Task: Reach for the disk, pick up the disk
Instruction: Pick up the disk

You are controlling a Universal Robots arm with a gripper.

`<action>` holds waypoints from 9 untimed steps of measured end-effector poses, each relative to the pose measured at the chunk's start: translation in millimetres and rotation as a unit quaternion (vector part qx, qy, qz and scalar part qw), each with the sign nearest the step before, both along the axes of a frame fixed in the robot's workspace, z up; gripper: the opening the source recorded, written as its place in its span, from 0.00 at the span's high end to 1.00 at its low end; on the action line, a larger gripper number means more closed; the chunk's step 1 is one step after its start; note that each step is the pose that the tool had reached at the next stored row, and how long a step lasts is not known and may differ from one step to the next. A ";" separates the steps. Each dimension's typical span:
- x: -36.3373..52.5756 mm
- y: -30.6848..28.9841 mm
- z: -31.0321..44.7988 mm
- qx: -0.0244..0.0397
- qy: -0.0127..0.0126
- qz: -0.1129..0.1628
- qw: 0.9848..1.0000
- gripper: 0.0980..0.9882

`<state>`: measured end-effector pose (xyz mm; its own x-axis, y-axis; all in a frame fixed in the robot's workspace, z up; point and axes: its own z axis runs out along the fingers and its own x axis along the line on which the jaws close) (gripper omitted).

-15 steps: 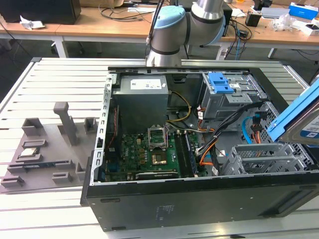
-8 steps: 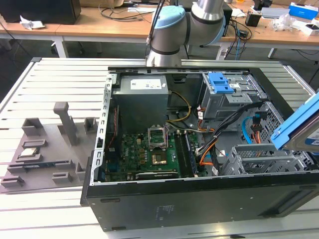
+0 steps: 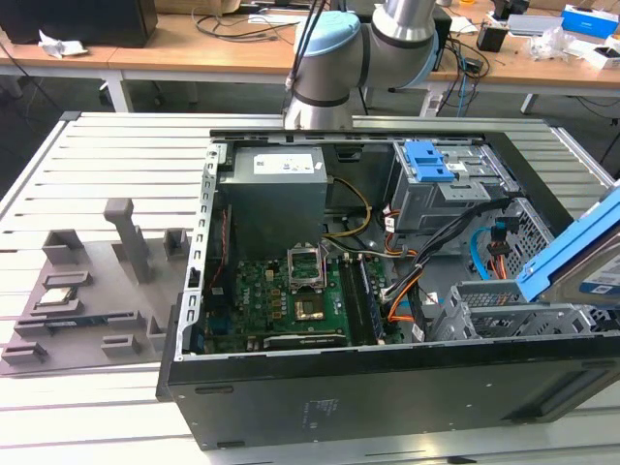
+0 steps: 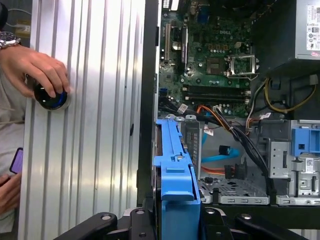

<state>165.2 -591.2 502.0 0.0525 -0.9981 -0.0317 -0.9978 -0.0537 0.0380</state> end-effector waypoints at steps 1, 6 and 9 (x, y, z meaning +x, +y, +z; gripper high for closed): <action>0.0 0.0 -0.1 0.006 0.000 0.000 1.000 0.70; 0.0 0.0 -1.8 0.006 0.000 -0.032 0.999 0.70; -0.3 4.4 -6.3 0.006 0.000 -0.032 0.999 0.70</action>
<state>164.9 -586.8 495.6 -0.0123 -0.9990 -0.0430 -0.9992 0.0107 0.0373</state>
